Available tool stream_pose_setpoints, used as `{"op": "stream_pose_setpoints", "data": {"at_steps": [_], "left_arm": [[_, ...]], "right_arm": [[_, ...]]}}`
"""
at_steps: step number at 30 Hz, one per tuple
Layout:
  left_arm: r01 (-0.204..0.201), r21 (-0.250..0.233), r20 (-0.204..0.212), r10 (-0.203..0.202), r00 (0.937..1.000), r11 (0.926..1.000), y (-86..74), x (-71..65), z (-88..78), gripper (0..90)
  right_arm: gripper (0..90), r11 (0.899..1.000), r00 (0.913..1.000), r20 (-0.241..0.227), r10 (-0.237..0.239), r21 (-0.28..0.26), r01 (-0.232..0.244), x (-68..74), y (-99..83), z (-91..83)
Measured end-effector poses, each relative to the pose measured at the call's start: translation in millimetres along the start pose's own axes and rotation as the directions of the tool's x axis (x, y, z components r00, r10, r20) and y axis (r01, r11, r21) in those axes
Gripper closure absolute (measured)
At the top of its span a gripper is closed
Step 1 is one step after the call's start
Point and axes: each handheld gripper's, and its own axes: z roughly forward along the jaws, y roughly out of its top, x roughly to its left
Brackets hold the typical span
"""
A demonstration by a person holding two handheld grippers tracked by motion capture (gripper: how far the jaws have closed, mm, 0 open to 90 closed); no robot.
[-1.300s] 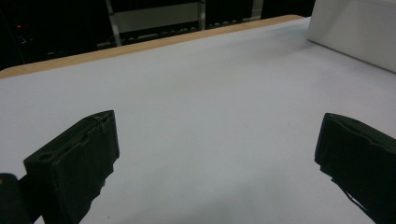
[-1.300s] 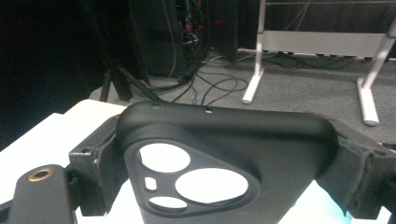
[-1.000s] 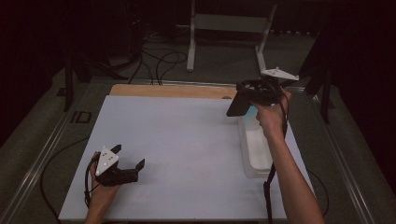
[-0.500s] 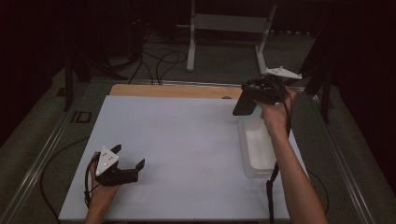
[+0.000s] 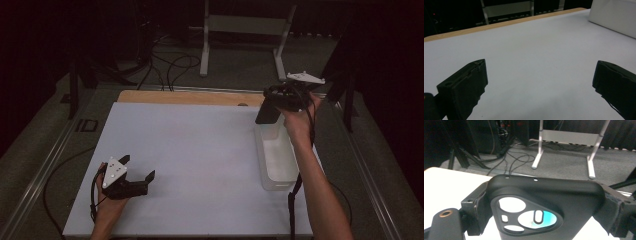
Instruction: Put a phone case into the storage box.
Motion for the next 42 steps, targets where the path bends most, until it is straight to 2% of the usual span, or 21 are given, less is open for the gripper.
{"op": "stream_pose_setpoints", "data": {"at_steps": [11, 28, 42], "left_arm": [[0.004, -0.004, -0.001, -0.004, 1.0000, 1.0000, 0.1, 0.2, -0.2, 0.6], [0.006, -0.005, -0.002, -0.006, 1.0000, 1.0000, 0.2, 0.0, -0.4, 0.6], [0.010, -0.006, 0.004, -0.010, 0.9999, 0.9999, 0.0, 1.1, -0.7, 0.6]], "right_arm": [[13.1, 0.999, 0.9986, 0.047, -0.026, 0.034, 0.025, -8.6, -3.6, 5.6], [13.0, 0.996, 0.9976, 0.066, -0.022, 0.086, 0.016, -14.7, -16.2, 18.2], [13.0, 0.991, 0.9971, 0.071, -0.028, 0.133, 0.018, -12.3, -31.7, 33.1]]}}
